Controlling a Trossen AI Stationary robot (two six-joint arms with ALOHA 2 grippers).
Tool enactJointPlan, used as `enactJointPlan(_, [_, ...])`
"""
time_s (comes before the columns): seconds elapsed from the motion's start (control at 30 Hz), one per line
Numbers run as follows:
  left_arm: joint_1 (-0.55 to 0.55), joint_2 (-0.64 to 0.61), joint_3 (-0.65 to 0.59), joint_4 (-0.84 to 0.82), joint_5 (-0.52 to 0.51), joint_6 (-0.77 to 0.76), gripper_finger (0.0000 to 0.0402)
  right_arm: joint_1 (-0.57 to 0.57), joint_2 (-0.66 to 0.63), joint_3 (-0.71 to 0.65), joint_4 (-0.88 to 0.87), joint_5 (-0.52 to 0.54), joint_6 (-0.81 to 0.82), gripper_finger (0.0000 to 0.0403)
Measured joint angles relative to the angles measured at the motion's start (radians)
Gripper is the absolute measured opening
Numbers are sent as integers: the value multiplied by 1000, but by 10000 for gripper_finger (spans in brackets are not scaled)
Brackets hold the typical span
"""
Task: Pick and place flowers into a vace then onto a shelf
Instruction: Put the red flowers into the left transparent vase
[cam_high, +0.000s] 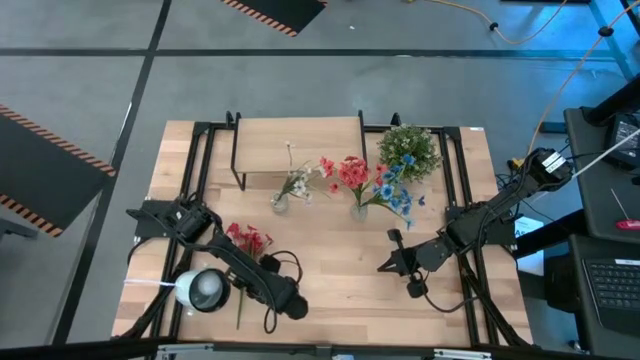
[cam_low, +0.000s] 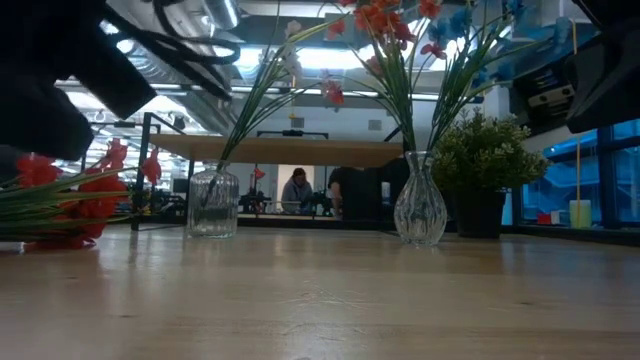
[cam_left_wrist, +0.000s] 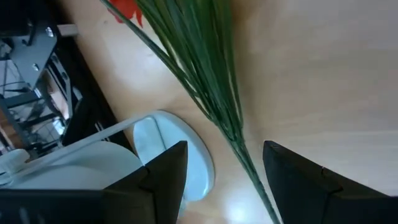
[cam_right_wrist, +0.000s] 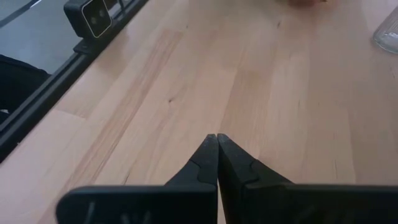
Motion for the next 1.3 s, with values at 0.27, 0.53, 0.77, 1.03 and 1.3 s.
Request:
enactJointPlan(0.27, [1,0,-11,2,-8,1,203,0,0,0,-1,0,-1,0])
enactJointPlan(0.53, [2,4,-11,1,-59,-49,203,0,0,0,-1,0,-1,0])
enactJointPlan(0.77, [3,53,-11,2,-60,-18,203,0,0,0,-1,0,-1,0])
enactJointPlan(1.03, [17,86,-12,3,-58,13,203,0,0,0,-1,0,-1,0])
enactJointPlan(1.3, [17,80,-12,3,-82,9,198,0,0,0,-1,0,-2,0])
